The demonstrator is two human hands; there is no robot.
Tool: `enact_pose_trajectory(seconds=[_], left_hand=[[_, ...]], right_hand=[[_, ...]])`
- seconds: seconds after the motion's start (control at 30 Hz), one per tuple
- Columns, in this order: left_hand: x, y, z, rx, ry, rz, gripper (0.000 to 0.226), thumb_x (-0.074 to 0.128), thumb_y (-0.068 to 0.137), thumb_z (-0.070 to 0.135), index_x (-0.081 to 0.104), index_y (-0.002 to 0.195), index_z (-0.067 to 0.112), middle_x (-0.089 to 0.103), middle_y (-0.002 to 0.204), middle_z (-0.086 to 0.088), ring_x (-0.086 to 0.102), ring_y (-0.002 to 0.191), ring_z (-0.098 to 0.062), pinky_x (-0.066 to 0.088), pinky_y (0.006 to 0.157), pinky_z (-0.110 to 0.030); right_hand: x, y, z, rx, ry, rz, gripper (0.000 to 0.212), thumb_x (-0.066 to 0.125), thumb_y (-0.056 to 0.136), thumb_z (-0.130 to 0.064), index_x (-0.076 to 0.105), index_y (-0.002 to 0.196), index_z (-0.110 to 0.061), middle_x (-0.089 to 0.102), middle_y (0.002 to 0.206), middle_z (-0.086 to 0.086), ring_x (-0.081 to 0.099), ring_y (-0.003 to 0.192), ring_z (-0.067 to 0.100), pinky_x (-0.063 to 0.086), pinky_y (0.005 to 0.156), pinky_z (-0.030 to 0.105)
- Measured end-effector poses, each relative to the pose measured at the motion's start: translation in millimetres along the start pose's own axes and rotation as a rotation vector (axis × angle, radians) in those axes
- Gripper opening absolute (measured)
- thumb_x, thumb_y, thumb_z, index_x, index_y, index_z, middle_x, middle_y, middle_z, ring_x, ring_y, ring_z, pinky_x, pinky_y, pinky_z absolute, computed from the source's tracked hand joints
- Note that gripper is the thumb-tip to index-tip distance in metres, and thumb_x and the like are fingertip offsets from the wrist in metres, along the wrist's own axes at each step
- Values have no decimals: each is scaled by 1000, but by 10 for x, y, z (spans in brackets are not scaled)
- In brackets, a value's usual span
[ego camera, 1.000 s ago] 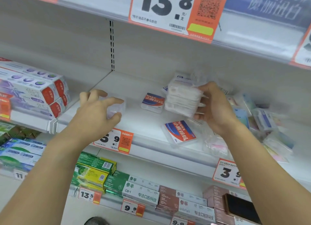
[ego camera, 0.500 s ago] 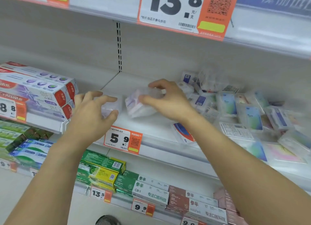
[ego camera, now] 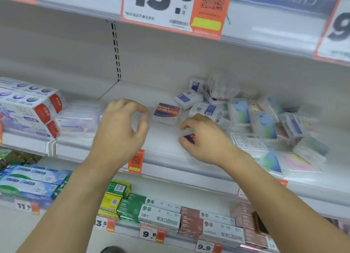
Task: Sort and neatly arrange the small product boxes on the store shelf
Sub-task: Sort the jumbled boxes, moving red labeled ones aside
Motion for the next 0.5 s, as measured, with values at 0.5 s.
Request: enact_pose_trajectory(seconds=[0.5], left_hand=[[931, 308, 293, -235, 170, -254, 54, 66, 84, 32, 49, 131, 11, 47, 129, -14, 40, 122, -34, 35, 94, -39]], right_hand=[[-341, -262, 406, -7, 439, 171, 56, 82, 58, -16, 68, 112, -26, 52, 115, -6, 57, 102, 4, 50, 89, 18]])
Point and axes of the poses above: each hand's wrist, its own y-axis towards the middle knuckle, its own x-axis out of the palm, z = x × y, the point moved 2 cm from there along y, towards the middle knuckle
